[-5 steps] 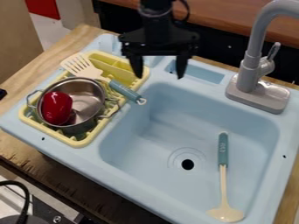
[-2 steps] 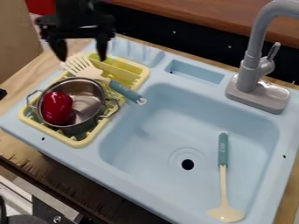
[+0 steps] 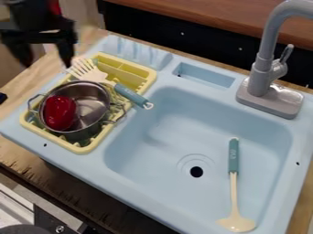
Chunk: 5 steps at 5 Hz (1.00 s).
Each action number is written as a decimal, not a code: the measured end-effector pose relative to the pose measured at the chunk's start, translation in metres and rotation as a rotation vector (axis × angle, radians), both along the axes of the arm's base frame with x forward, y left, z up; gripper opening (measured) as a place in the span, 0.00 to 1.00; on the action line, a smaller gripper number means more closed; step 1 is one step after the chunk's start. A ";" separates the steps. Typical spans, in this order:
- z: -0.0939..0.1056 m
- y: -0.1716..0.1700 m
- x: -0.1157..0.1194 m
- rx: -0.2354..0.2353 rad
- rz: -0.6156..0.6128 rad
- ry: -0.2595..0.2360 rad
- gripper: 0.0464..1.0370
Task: Put the red object in the sink
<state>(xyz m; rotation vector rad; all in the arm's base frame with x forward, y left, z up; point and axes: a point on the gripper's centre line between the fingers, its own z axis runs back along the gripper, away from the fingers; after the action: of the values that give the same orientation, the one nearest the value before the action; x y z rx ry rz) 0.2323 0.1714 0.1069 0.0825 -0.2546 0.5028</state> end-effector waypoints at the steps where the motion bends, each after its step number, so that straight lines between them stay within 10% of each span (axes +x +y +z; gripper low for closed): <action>1: -0.010 0.001 -0.010 0.002 -0.014 -0.013 0.96; 5: -0.017 -0.024 -0.017 -0.013 0.053 -0.032 0.96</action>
<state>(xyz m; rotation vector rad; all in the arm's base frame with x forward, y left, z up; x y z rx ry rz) 0.2155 0.1476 0.0895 0.0689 -0.2808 0.5583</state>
